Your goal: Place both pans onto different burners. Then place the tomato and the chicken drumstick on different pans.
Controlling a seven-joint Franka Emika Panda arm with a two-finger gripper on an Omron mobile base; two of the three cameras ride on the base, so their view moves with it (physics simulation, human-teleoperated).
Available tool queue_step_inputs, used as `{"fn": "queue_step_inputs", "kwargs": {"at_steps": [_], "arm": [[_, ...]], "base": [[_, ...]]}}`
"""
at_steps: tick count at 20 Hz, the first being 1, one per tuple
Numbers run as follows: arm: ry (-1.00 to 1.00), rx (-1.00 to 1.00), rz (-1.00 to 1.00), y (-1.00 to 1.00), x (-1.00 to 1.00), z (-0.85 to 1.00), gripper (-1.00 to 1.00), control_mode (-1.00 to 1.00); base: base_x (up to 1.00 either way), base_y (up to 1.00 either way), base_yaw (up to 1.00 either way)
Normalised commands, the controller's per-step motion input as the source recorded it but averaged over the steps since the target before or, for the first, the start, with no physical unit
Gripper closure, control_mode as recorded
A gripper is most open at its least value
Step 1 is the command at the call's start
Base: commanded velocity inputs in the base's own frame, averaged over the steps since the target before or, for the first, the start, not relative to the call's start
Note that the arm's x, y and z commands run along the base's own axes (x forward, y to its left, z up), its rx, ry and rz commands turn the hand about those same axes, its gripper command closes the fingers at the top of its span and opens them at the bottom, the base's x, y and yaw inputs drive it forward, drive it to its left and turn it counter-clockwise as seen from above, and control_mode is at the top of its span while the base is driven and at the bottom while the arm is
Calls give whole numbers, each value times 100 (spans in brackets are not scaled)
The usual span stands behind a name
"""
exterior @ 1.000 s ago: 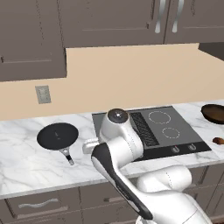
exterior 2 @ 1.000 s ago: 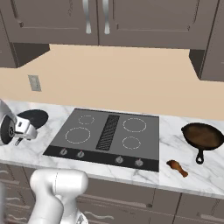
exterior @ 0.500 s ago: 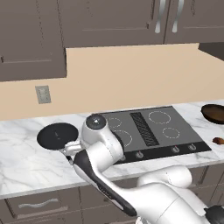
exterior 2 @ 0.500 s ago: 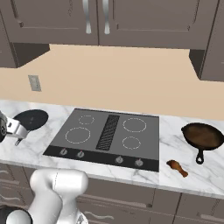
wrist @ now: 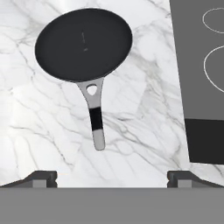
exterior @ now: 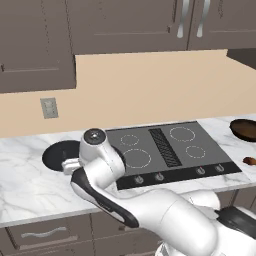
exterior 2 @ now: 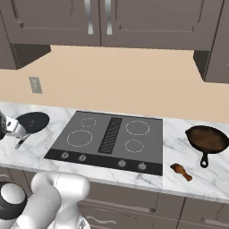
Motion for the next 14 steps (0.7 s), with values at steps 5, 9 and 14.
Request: {"fn": "queue_step_inputs", "kwargs": {"at_steps": [5,9,14], "arm": [[0,0,5,22,25,-12,-100,-100],[-1,-1,0,5,20,-12,-100,-100],[-3,-8,-1,0,12,-22,-100,-100]], "base": [[0,0,0],[0,0,0],[0,0,0]]}}
